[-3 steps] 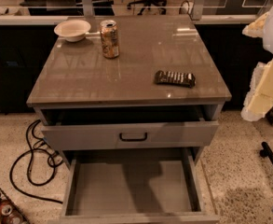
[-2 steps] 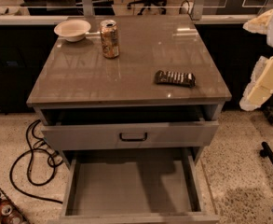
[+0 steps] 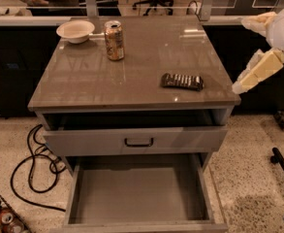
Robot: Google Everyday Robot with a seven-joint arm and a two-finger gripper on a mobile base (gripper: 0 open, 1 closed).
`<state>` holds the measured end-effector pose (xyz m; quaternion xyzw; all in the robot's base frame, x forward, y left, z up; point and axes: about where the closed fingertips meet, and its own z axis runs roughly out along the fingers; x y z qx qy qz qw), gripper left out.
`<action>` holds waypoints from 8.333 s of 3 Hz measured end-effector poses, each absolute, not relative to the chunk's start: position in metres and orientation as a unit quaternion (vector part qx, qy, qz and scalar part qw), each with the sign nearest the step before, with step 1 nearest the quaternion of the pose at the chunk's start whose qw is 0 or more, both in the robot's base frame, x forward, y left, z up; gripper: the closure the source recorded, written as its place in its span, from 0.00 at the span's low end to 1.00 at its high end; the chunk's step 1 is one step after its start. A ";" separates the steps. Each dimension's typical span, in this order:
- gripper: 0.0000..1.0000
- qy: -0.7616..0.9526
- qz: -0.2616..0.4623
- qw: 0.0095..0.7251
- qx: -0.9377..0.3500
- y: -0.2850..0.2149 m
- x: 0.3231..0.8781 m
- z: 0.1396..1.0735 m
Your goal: Place rxbar chocolate into middle drawer
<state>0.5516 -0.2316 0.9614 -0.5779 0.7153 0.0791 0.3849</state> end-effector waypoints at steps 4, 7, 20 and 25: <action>0.00 0.702 0.195 0.441 -0.524 -0.224 0.605 0.897; 0.00 0.699 0.254 0.443 -0.500 -0.204 0.647 0.835; 1.00 0.670 0.291 0.459 -0.506 -0.179 0.667 0.815; 1.00 0.667 0.255 0.449 -0.537 -0.172 0.624 0.856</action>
Offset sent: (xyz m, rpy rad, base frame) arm 0.0544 -0.0005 -0.0632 0.3259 0.0664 -0.0071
